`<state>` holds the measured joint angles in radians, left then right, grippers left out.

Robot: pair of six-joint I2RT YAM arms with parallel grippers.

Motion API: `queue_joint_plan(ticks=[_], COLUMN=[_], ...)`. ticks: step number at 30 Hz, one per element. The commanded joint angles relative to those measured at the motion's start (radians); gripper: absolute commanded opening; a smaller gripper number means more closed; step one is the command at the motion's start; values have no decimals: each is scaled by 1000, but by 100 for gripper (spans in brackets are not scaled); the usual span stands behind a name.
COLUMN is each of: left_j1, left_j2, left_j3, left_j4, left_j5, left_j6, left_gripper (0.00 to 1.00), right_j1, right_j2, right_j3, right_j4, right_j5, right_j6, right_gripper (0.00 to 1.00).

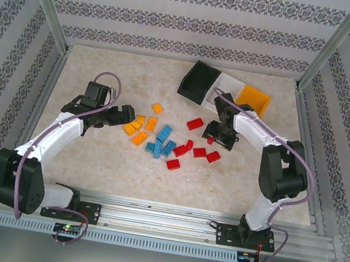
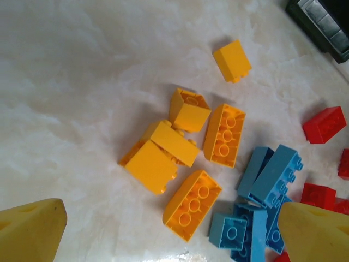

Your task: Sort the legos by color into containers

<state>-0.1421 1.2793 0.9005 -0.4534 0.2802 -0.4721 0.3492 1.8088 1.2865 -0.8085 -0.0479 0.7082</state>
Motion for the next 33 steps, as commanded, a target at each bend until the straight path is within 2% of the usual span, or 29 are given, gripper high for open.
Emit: queue_joint_plan(ticks=[1, 7, 14, 17, 21, 33], left_j1=[2, 5, 6, 7, 8, 5], left_j2=[-33, -50, -62, -58, -49, 50], left_j3=[-13, -10, -20, -23, -37, -17], left_j4=[-74, -111, -117, -111, -85, 29], left_j5=[-18, -29, -44, -43, -34, 56], left_j6=[35, 48, 46, 39, 20, -41], left_gripper=[100, 100, 100, 100, 100, 100], right_j1=[-2, -18, -36, -40, -47, -90], right_j2=[61, 132, 197, 198, 171, -62], right_j3=[46, 98, 162, 165, 160, 208], right_j4=[14, 25, 1, -1, -14, -80], right_j5=[31, 42, 33, 28, 22, -17], right_j6=[-1, -10, -25, -29, -34, -61], right_gripper=[65, 55, 35, 30, 29, 29])
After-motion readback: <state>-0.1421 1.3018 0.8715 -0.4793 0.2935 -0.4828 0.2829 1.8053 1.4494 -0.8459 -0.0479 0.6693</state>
